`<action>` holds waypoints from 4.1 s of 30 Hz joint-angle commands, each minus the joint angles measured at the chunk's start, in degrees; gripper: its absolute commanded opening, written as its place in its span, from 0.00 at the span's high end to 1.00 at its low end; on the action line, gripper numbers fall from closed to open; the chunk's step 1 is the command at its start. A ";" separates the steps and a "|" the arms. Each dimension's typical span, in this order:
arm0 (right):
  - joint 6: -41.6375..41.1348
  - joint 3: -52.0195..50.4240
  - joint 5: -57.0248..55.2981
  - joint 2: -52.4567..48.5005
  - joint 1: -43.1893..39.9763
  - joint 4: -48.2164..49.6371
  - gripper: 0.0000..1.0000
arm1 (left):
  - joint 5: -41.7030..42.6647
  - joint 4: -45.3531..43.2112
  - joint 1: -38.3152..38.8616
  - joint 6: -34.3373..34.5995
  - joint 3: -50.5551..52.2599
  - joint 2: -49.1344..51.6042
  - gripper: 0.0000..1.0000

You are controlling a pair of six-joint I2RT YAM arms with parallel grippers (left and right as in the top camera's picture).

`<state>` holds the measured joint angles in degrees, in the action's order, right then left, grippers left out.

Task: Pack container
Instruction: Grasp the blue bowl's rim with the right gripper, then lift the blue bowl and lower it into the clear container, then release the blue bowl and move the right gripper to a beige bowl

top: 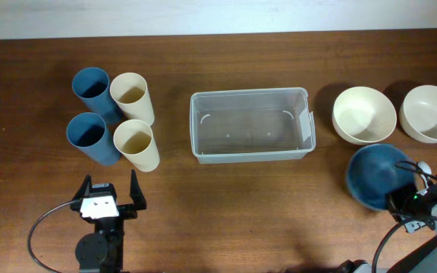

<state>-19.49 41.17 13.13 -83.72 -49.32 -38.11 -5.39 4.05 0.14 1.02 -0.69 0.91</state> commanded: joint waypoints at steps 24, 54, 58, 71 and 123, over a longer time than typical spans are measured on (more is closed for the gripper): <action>8.44 49.44 13.49 16.39 5.35 -49.81 0.96 | -0.44 0.09 -0.31 -1.07 0.15 -0.28 0.00; -3.67 50.88 7.15 -23.12 51.28 -22.56 0.96 | -0.42 0.09 -0.31 -1.07 0.15 -0.28 0.00; -3.63 50.88 4.22 -25.49 51.28 -22.49 0.96 | -0.42 0.11 -0.31 -1.07 0.15 -0.28 0.00; -1.95 50.88 3.76 -28.30 51.89 -22.38 0.81 | -0.42 0.09 -0.31 -1.07 0.15 -0.28 0.00; -4.57 38.88 -0.39 -26.27 22.32 -13.90 0.01 | -0.42 0.09 -0.31 -1.07 0.15 -0.28 0.00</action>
<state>-25.54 82.24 7.70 -109.91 -27.18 -54.17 -5.41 4.08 0.14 0.86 -0.69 0.91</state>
